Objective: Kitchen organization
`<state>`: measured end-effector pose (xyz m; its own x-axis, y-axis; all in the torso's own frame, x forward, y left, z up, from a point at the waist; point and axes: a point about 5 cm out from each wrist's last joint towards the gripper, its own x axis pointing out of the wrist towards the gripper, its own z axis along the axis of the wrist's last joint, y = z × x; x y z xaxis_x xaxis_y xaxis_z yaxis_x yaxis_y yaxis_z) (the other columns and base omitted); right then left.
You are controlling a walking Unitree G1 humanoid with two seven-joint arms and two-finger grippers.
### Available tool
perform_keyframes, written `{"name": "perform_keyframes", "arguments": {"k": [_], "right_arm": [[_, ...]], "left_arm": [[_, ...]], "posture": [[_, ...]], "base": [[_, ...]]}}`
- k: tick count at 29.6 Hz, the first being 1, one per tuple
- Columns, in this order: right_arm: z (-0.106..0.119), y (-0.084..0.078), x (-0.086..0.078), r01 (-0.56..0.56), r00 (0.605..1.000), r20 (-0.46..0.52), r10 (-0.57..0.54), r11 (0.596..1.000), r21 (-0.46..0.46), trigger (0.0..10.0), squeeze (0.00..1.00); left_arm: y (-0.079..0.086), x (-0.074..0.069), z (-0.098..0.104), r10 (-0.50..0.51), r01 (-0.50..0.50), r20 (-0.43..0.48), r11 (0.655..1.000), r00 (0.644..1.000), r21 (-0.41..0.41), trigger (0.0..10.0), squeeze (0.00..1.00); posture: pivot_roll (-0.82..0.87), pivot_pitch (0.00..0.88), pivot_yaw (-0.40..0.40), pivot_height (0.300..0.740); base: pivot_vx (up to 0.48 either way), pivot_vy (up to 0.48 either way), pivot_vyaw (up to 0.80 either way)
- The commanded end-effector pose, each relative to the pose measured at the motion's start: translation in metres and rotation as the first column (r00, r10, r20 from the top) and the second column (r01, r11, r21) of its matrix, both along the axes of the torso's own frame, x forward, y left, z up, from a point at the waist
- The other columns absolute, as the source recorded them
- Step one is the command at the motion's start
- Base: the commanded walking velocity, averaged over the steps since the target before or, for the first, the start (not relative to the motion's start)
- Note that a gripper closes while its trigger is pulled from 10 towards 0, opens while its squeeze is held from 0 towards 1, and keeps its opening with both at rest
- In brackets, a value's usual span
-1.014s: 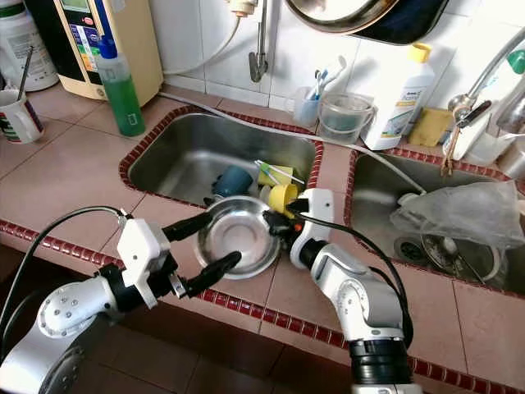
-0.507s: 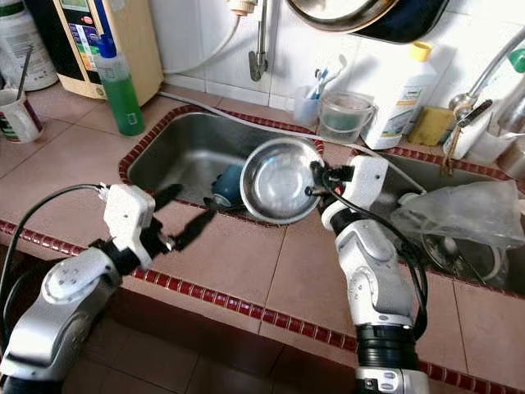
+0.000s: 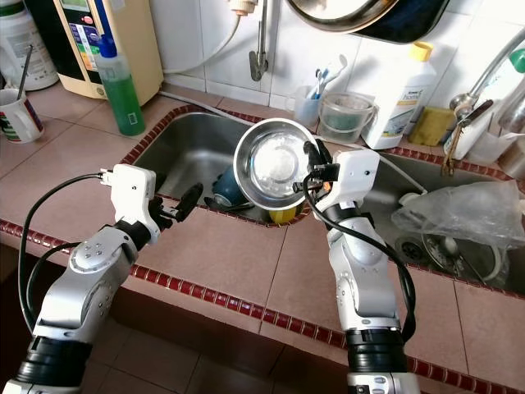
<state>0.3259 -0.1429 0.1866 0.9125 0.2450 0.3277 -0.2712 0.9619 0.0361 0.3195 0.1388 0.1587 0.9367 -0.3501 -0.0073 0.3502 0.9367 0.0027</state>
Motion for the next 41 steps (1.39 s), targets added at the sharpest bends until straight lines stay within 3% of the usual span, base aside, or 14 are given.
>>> {"name": "perform_keyframes", "arguments": {"k": [1, 12, 17, 20, 27, 34, 41], "right_arm": [[0.001, 0.000, -0.002, 0.001, 1.000, 0.019, -0.001, 1.000, -0.008, 10.0, 0.00], [-0.002, 0.003, -0.003, -0.008, 1.000, 0.029, 0.008, 1.000, -0.027, 10.0, 0.00], [-0.003, 0.003, -0.003, -0.011, 1.000, 0.028, 0.012, 0.999, -0.039, 10.0, 0.00], [-0.005, 0.003, -0.002, -0.011, 1.000, 0.013, 0.011, 0.999, -0.048, 10.0, 0.00], [-0.013, -0.006, 0.005, 0.015, 0.999, -0.046, -0.018, 0.998, -0.057, 10.0, 0.00], [-0.016, -0.023, 0.016, 0.062, 0.994, -0.086, -0.068, 0.995, -0.072, 10.0, 0.00], [-0.019, -0.030, 0.026, 0.069, 0.989, -0.123, -0.078, 0.994, -0.081, 10.0, 0.00]], "left_arm": [[0.001, 0.004, 0.004, 0.012, -0.012, -0.003, 1.000, 1.000, -0.012, 10.0, 0.00], [0.000, 0.007, 0.005, 0.007, -0.007, -0.002, 1.000, 1.000, -0.018, 10.0, 0.00], [-0.004, 0.006, 0.011, 0.002, 0.001, 0.048, 0.999, 0.999, -0.051, 10.0, 0.00], [-0.008, 0.005, 0.011, -0.011, 0.012, 0.054, 1.000, 0.999, -0.013, 10.0, 0.00], [-0.022, -0.004, 0.012, -0.119, 0.116, 0.084, 0.992, 0.989, 0.041, 10.0, 0.00], [-0.036, -0.023, 0.012, -0.284, 0.276, 0.097, 0.957, 0.954, 0.087, 10.0, 0.00], [-0.042, -0.038, 0.008, -0.374, 0.362, 0.078, 0.923, 0.924, 0.131, 10.0, 0.00]], "posture": [[-0.05, 0.031, -0.014, 0.740], [-0.05, 0.022, -0.009, 0.740], [-0.05, 0.027, -0.012, 0.740], [-0.05, 0.030, -0.013, 0.740], [-0.05, 0.040, -0.013, 0.740], [-0.05, 0.071, -0.010, 0.740], [-0.04, 0.089, -0.008, 0.740]], "base": [[0.345, 0.000, 0.00], [0.379, 0.000, 0.00], [0.000, 0.000, 0.00], [0.000, 0.000, 0.00], [0.000, 0.000, 0.00], [0.000, 0.000, 0.00], [0.000, 0.000, 0.00]]}}
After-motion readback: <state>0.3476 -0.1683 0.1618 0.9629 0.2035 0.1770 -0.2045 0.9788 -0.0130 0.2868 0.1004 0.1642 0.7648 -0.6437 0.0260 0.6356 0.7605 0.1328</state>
